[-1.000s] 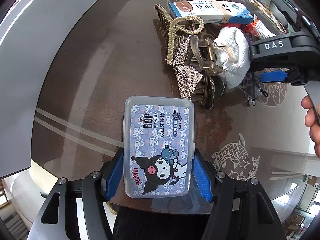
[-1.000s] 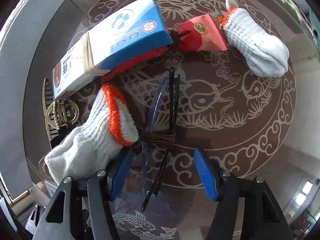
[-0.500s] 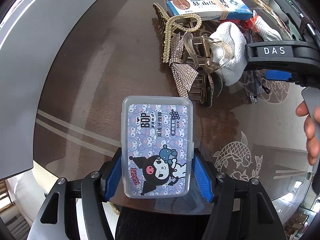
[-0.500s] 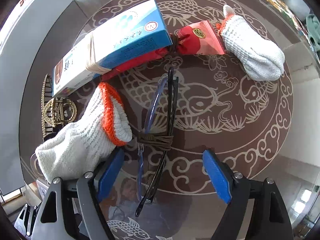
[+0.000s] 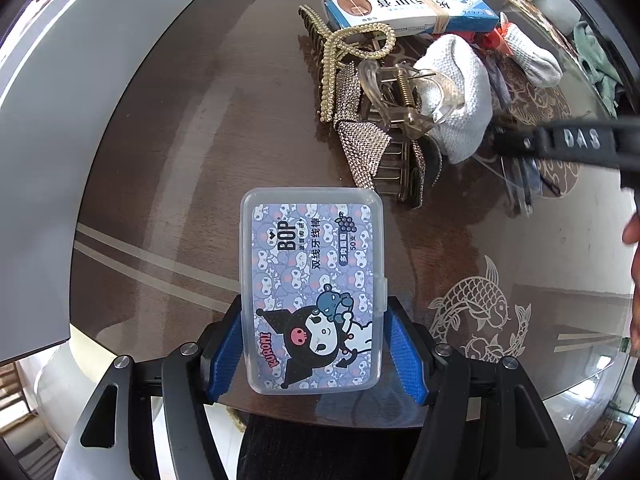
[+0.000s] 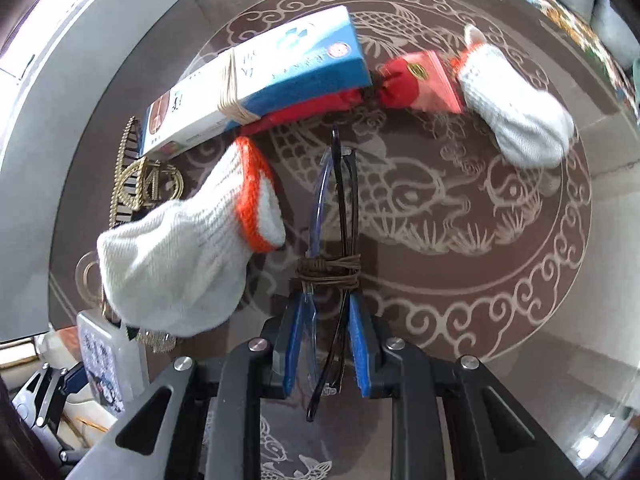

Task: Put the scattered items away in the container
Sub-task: 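Grasp the black-framed glasses with the right tool while the left tool holds the box, then carry the box and glasses over the cardboard tray with both tools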

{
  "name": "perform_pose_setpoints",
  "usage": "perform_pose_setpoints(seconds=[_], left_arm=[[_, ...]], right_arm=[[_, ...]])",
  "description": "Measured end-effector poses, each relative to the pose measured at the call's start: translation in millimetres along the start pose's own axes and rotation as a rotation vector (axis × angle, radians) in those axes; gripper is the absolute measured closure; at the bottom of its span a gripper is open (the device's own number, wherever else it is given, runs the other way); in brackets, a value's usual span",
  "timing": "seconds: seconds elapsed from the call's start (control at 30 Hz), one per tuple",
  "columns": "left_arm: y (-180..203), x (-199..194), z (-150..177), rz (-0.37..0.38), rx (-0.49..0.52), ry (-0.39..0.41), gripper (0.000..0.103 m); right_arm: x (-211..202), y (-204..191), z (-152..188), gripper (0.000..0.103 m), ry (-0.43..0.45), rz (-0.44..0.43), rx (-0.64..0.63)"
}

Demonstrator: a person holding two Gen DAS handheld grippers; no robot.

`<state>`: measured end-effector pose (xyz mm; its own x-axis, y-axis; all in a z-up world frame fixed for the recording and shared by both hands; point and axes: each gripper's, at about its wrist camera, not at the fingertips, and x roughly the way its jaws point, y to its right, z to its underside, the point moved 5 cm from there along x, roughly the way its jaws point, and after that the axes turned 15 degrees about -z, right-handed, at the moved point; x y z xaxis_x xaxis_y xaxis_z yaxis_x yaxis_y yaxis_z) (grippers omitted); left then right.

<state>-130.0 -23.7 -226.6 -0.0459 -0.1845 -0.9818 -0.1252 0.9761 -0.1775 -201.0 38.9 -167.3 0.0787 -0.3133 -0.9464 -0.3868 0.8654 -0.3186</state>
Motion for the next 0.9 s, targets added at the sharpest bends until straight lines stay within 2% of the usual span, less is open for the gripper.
perform_pose_setpoints(seconds=[0.2, 0.37, 0.5, 0.63, 0.73, 0.9], left_arm=[[-3.7, 0.8, 4.8, 0.040, -0.024, -0.012, 0.039], [-7.7, 2.2, 14.6, 0.055, -0.028, -0.004, 0.041], [-5.9, 2.9, 23.3, 0.038, -0.011, 0.010, 0.041], [2.8, 1.7, 27.5, -0.038, 0.048, 0.045, 0.042], [8.6, 1.9, 30.5, -0.072, 0.076, 0.068, 0.041], [10.9, 3.4, 34.5, -0.079, 0.089, 0.078, 0.040]], right_arm=[[-11.2, -7.0, 39.3, 0.080, 0.030, -0.060, 0.000], [-19.4, -24.8, 88.2, 0.080, 0.056, -0.097, -0.025], [-24.1, -40.1, 126.5, 0.080, 0.091, -0.110, -0.023], [-28.8, -57.1, 157.1, 0.080, 0.141, -0.095, -0.014], [-33.5, -68.6, 164.3, 0.080, 0.156, -0.077, -0.015], [-40.6, -87.0, 174.1, 0.080, 0.174, -0.047, -0.025]])
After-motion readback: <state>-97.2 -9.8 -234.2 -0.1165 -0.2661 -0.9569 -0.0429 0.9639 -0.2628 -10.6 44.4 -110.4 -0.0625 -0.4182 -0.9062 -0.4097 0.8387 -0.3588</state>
